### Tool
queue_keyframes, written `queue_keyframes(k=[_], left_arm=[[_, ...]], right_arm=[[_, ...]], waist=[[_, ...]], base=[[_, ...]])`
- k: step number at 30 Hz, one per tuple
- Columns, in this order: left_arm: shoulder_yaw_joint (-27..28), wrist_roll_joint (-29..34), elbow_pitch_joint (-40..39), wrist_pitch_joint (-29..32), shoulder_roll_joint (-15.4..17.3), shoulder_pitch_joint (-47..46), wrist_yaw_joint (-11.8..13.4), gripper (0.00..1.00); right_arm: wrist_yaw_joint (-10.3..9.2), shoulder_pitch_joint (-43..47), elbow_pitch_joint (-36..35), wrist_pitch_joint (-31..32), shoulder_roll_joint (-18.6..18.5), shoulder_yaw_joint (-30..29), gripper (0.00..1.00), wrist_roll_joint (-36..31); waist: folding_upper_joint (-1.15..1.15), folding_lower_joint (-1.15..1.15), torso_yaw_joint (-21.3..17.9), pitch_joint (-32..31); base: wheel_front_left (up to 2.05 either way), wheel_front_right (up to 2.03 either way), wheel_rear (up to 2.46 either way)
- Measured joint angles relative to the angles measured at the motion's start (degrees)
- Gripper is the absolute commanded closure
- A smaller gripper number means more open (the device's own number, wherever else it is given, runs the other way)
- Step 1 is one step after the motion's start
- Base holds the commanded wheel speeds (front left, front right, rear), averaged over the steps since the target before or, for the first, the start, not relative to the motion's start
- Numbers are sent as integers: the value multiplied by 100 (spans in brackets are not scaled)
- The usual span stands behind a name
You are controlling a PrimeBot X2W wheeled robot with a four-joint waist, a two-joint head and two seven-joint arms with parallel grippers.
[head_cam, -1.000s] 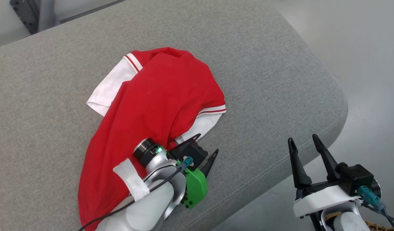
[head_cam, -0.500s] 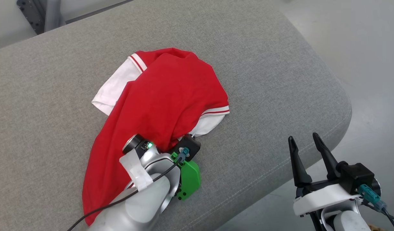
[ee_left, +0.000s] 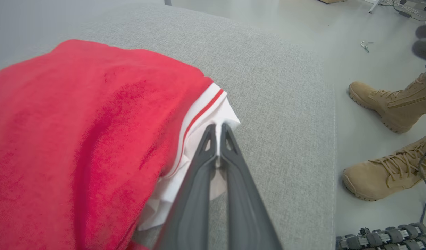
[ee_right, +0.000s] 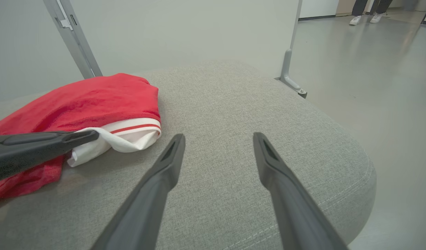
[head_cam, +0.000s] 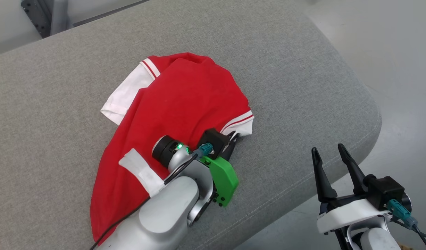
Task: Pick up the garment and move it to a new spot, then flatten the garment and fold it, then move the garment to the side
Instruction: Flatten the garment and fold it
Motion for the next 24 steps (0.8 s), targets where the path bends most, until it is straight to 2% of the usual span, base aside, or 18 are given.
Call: queue_keyframes(k=[4,5,7,10,12,16,18,22,24], left_arm=[[-44,-847,-633,114,0,5,-47,100],[-44,-847,-633,114,0,5,-47,100],[-34,-1451,-901,180,-2,21,-15,100],[123,-2664,-1251,241,-8,125,166,100],[172,-3424,-1386,174,-4,167,389,100],[156,-4741,-1541,-225,-5,164,702,100],[114,-5354,-1649,-465,-4,150,731,100],[-204,-6126,-1723,-1003,-4,-259,734,100],[-583,-5884,-1607,-1096,-3,-566,733,100]], right_arm=[[0,-6,5,0,0,30,0,3],[0,-6,5,0,0,30,0,3],[0,-23,20,0,-1,57,0,13],[0,-50,46,0,-1,112,0,53],[0,-58,59,0,2,163,0,73],[0,-75,110,0,0,186,0,118],[0,-74,124,0,3,191,0,123],[0,-73,140,0,1,197,0,163],[0,-73,140,0,2,204,0,170]], waist=[[0,0,-17,-4],[0,0,-17,-4],[0,0,-43,-9],[0,0,-107,-15],[0,0,-167,-15],[0,0,-295,3],[0,0,-357,18],[0,0,-439,74],[0,0,-456,87]], base=[[0,0,0],[0,0,0],[0,0,0],[0,0,0],[0,0,0],[0,0,0],[0,0,0],[0,0,0],[0,0,0]])
